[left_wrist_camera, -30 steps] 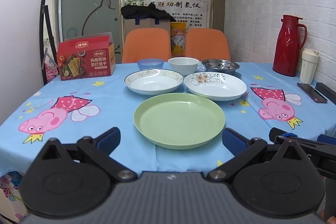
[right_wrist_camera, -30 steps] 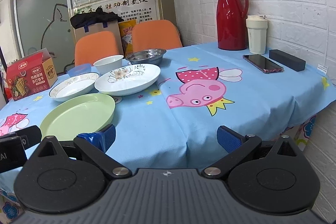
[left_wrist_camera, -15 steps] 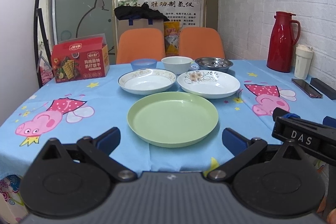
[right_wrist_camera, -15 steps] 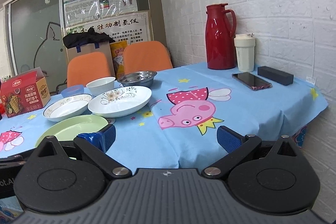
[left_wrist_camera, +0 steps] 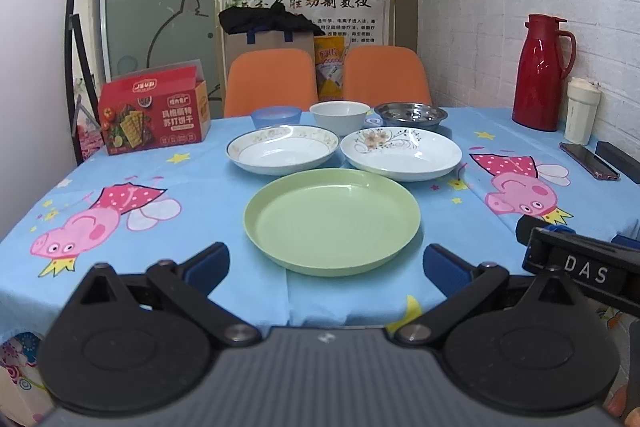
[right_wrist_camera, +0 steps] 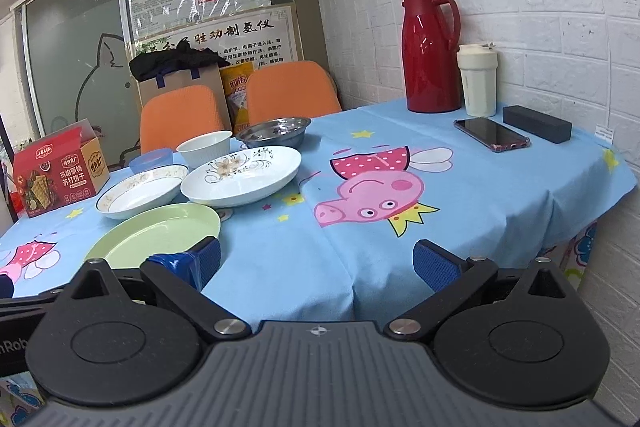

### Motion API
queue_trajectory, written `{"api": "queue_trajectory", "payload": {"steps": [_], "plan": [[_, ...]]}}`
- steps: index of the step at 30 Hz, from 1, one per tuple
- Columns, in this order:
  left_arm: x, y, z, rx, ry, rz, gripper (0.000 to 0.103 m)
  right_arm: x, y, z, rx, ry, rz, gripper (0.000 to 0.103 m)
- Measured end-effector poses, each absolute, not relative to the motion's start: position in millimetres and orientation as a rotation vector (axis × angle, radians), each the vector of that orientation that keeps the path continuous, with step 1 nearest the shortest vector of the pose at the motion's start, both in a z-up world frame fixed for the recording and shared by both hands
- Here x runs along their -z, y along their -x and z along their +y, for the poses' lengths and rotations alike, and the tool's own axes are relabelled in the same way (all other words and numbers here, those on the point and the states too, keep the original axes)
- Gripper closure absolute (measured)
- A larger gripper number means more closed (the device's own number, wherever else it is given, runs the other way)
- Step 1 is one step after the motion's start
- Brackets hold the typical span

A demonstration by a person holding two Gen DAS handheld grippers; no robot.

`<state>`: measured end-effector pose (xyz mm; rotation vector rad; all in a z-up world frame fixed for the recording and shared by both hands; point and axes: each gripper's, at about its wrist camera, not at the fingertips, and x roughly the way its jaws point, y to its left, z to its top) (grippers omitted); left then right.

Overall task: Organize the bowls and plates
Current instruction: 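Move the left tool toward the light-green plastic plate, then close the left tool on the green plate rim and lift it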

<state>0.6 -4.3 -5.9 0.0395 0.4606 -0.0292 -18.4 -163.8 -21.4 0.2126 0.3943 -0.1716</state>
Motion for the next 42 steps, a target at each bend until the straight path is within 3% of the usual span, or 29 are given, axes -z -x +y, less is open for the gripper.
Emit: {"api": "queue_trajectory", "payload": {"steps": [19, 30, 42], "plan": [[19, -30, 13, -0.008, -0.005, 0.53, 0.0, 33, 7, -162, 0.111, -0.197, 0.456, 0.013], [24, -87, 65, -0.101, 0.082, 0.645, 0.0, 41, -44, -149, 0.014, -0.178, 0.566, 0.013], [15, -158, 56, -0.098, -0.004, 0.725, 0.0, 36, -125, -121, -0.075, -0.108, 0.685, 0.013]]}}
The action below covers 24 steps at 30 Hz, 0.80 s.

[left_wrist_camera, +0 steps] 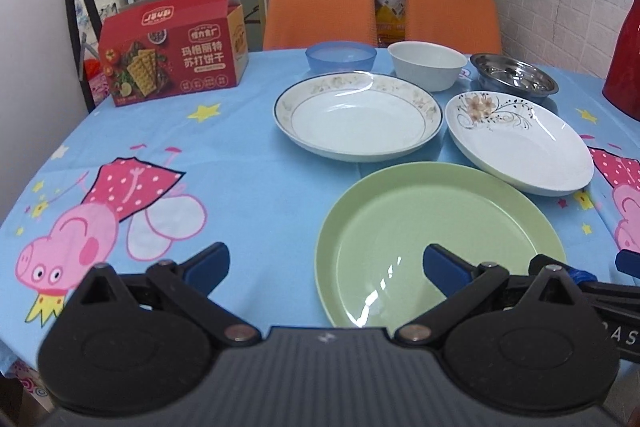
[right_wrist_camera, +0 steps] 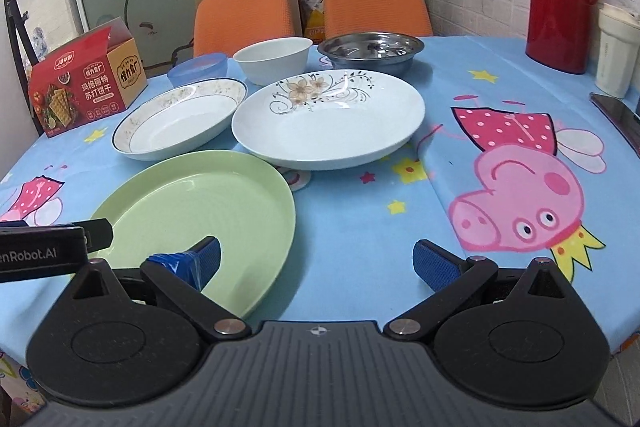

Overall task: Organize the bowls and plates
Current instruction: 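Close the left tool on the green plate rim and lift it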

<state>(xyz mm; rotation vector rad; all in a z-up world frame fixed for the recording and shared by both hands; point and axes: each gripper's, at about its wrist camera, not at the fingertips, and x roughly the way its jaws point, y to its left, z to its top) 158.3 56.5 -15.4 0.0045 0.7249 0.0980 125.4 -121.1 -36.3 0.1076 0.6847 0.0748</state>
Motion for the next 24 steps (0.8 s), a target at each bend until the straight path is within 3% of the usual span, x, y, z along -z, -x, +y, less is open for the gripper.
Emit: {"api": "queue_trajectory", "payload": {"steps": [8, 20, 24], "plan": [[19, -185, 59, -0.113, -0.001, 0.761, 0.0, 50, -153, -105, -0.105, -0.038, 0.746, 0.013], [43, -211, 70, -0.07, 0.038, 0.875, 0.0, 58, -154, -101, -0.154, 0.002, 0.644, 0.012], [44, -214, 77, -0.029, 0.061, 0.893, 0.0, 53, -163, -97, -0.143, -0.002, 0.687, 0.012]]}}
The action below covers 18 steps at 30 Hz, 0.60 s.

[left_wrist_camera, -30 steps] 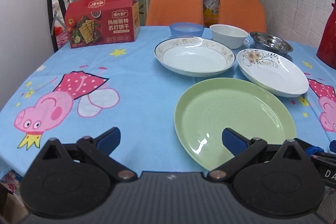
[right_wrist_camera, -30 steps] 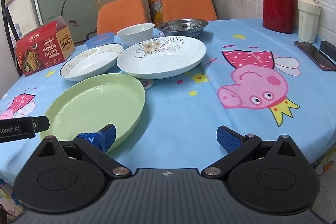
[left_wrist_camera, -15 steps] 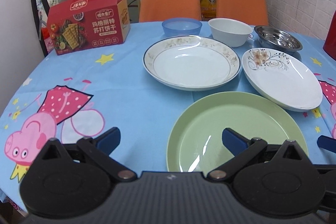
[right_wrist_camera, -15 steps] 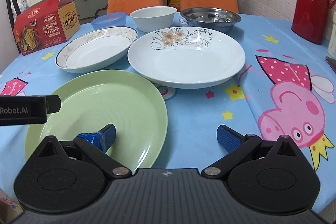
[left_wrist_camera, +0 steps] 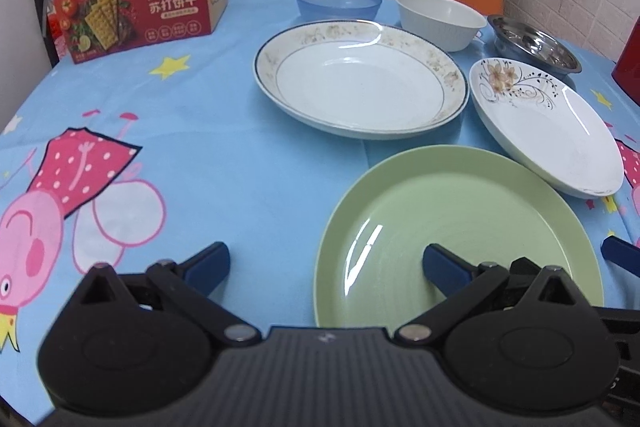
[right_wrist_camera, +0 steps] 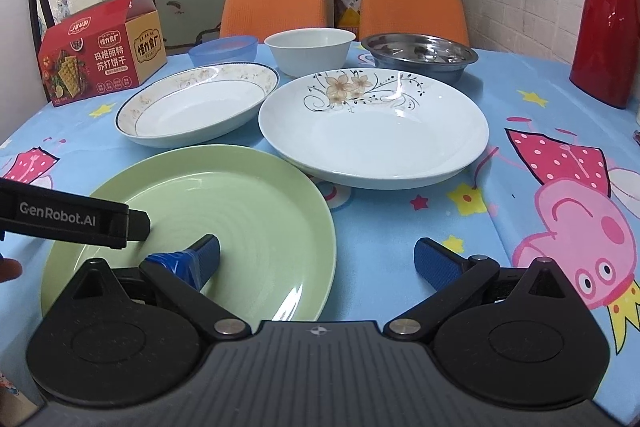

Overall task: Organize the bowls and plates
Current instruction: 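Close the left tool on the green plate rim and lift it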

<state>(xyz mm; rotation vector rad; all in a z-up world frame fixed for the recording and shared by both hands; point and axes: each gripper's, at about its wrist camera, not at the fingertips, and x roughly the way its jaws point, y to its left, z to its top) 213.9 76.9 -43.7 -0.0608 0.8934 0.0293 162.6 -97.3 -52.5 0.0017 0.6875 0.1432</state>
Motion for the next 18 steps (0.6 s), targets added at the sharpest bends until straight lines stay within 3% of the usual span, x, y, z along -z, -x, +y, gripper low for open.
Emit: {"api": "queue_trajectory", "payload": {"steps": [6, 12, 15, 17, 18], "plan": [[43, -211, 80, 0.081, 0.026, 0.888, 0.001, 53, -161, -87, -0.222, 0.017, 0.701, 0.012], [40, -205, 78, 0.151, 0.018, 0.878, 0.013, 53, -156, -82, -0.266, 0.036, 0.703, 0.012], [38, -199, 74, 0.193, -0.014, 0.859, 0.028, 52, -155, -86, -0.27, 0.034, 0.711, 0.013], [36, -196, 70, 0.23, -0.02, 0.847, 0.046, 53, -154, -85, -0.269, 0.036, 0.699, 0.014], [36, -196, 69, 0.224, -0.024, 0.846, 0.046, 54, -153, -83, -0.277, 0.037, 0.684, 0.016]]}}
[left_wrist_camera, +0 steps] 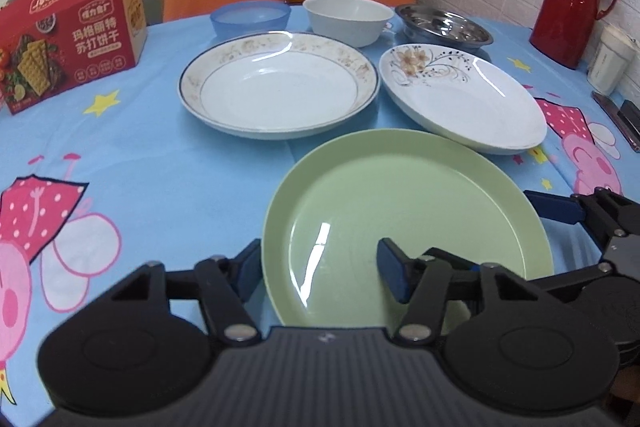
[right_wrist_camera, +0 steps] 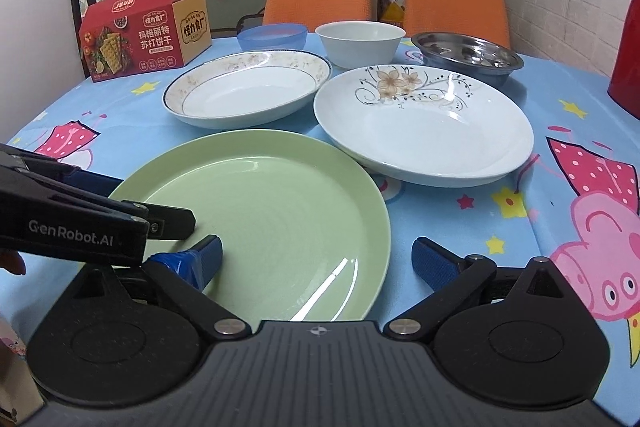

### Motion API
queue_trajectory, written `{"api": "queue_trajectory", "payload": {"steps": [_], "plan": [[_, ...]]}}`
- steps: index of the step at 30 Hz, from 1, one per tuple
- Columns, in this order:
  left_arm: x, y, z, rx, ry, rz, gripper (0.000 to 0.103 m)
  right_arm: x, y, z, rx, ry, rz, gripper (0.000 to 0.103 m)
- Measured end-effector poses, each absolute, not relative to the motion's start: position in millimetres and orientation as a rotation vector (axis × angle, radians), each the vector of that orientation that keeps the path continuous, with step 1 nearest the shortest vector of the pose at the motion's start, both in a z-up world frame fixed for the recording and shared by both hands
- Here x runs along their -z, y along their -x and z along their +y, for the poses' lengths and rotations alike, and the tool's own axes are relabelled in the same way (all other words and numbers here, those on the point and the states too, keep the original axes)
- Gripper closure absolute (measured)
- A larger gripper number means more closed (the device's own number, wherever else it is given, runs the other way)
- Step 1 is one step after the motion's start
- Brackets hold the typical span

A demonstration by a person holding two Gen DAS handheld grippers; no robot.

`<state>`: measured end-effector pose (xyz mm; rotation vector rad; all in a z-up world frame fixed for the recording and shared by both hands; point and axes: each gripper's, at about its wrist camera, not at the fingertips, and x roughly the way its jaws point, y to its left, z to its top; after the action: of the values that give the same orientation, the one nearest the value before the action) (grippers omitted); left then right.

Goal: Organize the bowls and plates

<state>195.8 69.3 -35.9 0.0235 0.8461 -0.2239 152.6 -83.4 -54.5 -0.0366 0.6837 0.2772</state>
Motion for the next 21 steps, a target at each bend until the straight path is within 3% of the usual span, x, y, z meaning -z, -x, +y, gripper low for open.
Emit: {"api": "queue_trajectory", "payload": {"steps": [2, 5, 7, 21], "plan": [[35, -196, 73, 0.222, 0.002, 0.847, 0.054, 56, -150, -81, -0.272, 0.031, 0.661, 0.019], [34, -194, 74, 0.183, -0.002, 0.843, 0.055, 54, -144, -71, -0.279, 0.03, 0.66, 0.022], [32, -191, 78, 0.162, 0.006, 0.841, 0.061, 51, -142, -69, -0.278, 0.003, 0.67, 0.023], [26, -178, 166, -0.028, 0.081, 0.815, 0.061, 41, -150, 19, -0.451, 0.031, 0.639, 0.022]]}}
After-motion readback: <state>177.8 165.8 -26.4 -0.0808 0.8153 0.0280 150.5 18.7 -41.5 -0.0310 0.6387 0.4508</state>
